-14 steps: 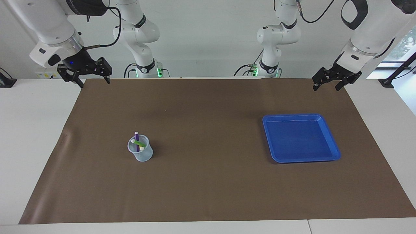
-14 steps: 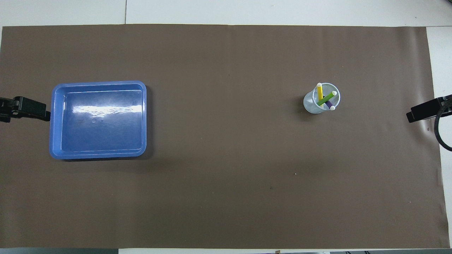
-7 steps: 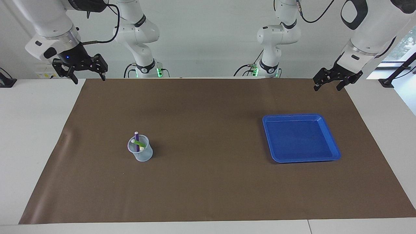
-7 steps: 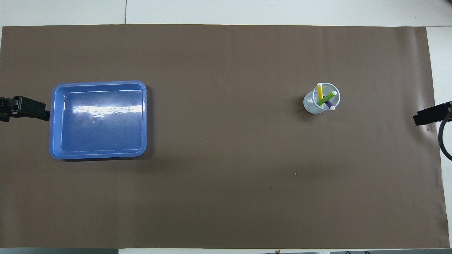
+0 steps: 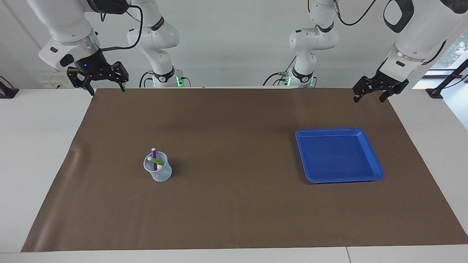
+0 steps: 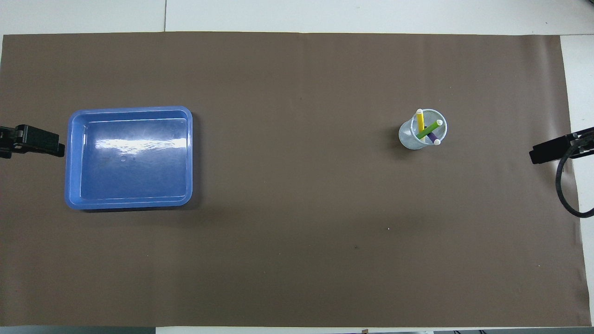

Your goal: Transfer and insert pens with both arms

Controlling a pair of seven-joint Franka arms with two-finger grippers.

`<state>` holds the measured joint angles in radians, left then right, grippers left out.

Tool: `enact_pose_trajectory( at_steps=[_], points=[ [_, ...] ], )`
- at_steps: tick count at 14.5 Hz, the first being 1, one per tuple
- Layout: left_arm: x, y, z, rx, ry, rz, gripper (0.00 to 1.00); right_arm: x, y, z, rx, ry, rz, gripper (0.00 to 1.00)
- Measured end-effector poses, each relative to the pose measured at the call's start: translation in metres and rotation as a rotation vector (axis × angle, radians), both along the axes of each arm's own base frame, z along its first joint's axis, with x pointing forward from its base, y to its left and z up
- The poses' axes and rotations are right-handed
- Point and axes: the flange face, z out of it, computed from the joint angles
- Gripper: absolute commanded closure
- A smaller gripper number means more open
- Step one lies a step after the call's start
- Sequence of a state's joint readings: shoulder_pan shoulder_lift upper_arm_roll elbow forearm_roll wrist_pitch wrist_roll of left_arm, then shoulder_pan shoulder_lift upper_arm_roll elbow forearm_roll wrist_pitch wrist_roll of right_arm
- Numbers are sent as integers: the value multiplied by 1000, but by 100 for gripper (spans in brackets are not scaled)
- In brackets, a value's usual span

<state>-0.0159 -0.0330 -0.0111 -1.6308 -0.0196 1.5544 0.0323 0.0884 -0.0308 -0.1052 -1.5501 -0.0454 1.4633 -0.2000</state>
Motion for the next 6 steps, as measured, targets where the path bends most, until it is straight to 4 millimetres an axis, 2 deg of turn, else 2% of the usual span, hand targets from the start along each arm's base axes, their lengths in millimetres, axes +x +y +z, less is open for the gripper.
enact_pose_trajectory(
  at_steps=[6],
  points=[
    [-5, 0, 9, 0, -17, 1, 0, 1, -4, -2, -2, 2, -7, 0]
  ],
)
